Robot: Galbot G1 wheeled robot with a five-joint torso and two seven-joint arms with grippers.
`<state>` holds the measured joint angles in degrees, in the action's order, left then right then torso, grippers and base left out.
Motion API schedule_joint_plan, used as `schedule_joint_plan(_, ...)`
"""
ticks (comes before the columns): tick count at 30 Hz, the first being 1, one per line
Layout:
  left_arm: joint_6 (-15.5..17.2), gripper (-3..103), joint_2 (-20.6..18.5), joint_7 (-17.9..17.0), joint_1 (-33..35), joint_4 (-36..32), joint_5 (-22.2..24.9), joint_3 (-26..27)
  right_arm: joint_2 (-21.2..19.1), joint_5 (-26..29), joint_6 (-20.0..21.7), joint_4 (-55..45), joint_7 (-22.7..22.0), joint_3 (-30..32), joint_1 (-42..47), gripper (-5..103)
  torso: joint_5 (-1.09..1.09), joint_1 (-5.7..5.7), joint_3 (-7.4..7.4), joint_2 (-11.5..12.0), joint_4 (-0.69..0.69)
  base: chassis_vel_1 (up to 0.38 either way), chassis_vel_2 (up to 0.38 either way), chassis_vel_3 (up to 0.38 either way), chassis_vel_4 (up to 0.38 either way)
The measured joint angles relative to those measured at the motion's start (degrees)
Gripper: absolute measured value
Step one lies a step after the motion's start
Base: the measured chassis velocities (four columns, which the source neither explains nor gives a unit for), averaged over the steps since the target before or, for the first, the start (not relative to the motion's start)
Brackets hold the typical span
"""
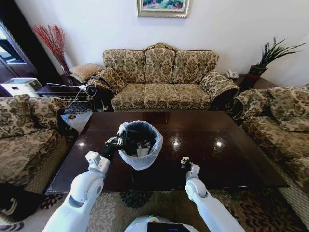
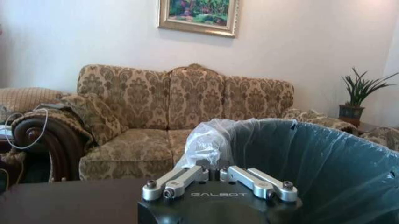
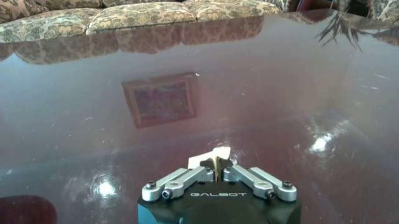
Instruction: Move to the front of the table and place the trash on the table into the trash bin.
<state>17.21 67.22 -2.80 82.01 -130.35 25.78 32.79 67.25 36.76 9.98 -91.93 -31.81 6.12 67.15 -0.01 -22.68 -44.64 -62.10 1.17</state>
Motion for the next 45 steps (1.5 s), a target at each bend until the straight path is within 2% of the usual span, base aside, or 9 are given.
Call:
schedule_joint_plan(14, 0.0, 3, 0.3, -0.1, 0.1, -0.5, -0.2, -0.2, -2.1, -1.1, -0.6, -6.8, -0.1, 2.4, -2.6, 0, 0.03, 0.00, -0.01, 0.0, 0.00, 0.000, 0.000, 0.000, 0.000)
schedule_joint_plan(20, 0.1, 3, 0.3, -0.1, 0.7, -0.6, -1.1, -0.7, -12.3, 5.4, 1.6, -17.6, 2.3, -0.7, -13.2, 0, 0.02, -0.01, -0.02, 0.0, 0.00, 0.000, 0.000, 0.000, 0.000)
schedule_joint_plan(21, 0.2, 3, 0.3, -0.1, 0.7, -0.6, -1.1, -0.8, -16.5, 10.5, 2.8, -21.0, 5.3, -2.5, -18.0, 0, 0.05, -0.01, -0.02, 0.0, 0.00, 0.000, 0.000, 0.000, 0.000)
schedule_joint_plan(23, 0.2, 3, 0.2, -0.1, 0.7, -0.6, -1.1, -0.8, -18.1, 12.2, 3.2, -22.1, 7.0, -3.1, -19.9, 0, 0.04, -0.01, -0.02, 0.0, 0.01, 0.000, 0.000, 0.000, 0.000)
schedule_joint_plan(26, 0.5, 3, 0.1, -0.2, 0.4, -0.5, -1.1, -1.2, -24.3, 21.7, 4.8, -26.5, 15.9, -9.1, -31.7, 0, 0.02, -0.01, -0.01, 0.0, -0.01, 0.000, 0.000, 0.000, 0.000)
schedule_joint_plan(29, 0.5, 3, 0.1, -0.2, 0.2, -0.2, -1.1, -1.4, -24.8, 27.3, 4.8, -28.3, 17.0, -14.5, -38.7, 0, 0.02, 0.00, -0.01, 0.0, -0.02, 0.000, 0.000, 0.000, 0.000)
schedule_joint_plan(31, 0.7, 3, 0.2, -0.2, -0.3, 0.3, -1.0, -1.5, -22.8, 34.4, 4.8, -30.5, 15.5, -24.2, -50.5, 0, -0.01, -0.01, -0.01, 0.0, 0.02, 0.000, 0.000, 0.000, 0.000)
schedule_joint_plan(38, 1.2, 3, 0.1, -0.1, -1.2, 0.8, -0.2, -1.4, -17.4, 33.7, 6.6, -30.4, 12.6, -36.5, -57.3, 0, -0.02, -0.01, -0.01, 0.0, 0.02, 0.000, 0.000, 0.000, 0.000)
schedule_joint_plan(45, 1.2, 3, 0.1, -0.1, -1.2, 0.9, 0.1, -0.9, -16.3, 29.1, 9.4, -28.5, 11.9, -39.9, -55.0, 19, 0.00, -0.01, -0.01, 0.0, -0.01, 0.000, 0.000, 0.000, 0.000)
